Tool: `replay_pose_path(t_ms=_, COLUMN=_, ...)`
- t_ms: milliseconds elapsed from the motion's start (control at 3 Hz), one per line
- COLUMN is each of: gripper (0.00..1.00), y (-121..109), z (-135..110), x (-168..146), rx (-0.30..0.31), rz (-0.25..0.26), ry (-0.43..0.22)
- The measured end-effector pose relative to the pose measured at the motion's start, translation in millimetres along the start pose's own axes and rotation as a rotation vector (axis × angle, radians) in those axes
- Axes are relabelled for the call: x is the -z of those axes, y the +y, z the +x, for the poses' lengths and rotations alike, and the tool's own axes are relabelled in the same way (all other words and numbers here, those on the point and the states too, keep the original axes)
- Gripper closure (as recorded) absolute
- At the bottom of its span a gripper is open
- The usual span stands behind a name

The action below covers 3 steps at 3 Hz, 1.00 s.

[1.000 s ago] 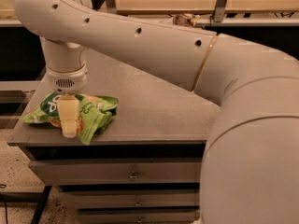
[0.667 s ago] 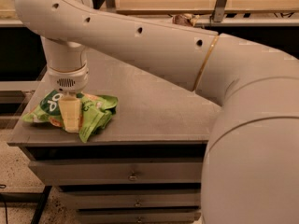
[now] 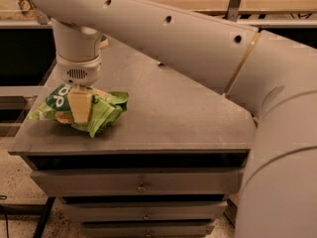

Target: Pick green rice chip bag

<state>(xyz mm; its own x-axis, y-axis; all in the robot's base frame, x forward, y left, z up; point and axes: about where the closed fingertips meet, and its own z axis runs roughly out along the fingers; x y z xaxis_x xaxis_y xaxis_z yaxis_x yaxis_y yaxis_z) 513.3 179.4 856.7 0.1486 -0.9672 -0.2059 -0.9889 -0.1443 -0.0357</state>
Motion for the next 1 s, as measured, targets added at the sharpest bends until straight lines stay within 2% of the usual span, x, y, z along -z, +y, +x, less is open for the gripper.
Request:
replay_pose_path(t_ms=667, gripper=1.0, y=-8, z=6, x=104, rx=0.035, rz=0.115, ry=-0.109)
replay_pose_path(t_ms=1000, gripper=1.0, y=-10, z=3, x=109, rx=0.035, rz=0.13, ry=-0.124)
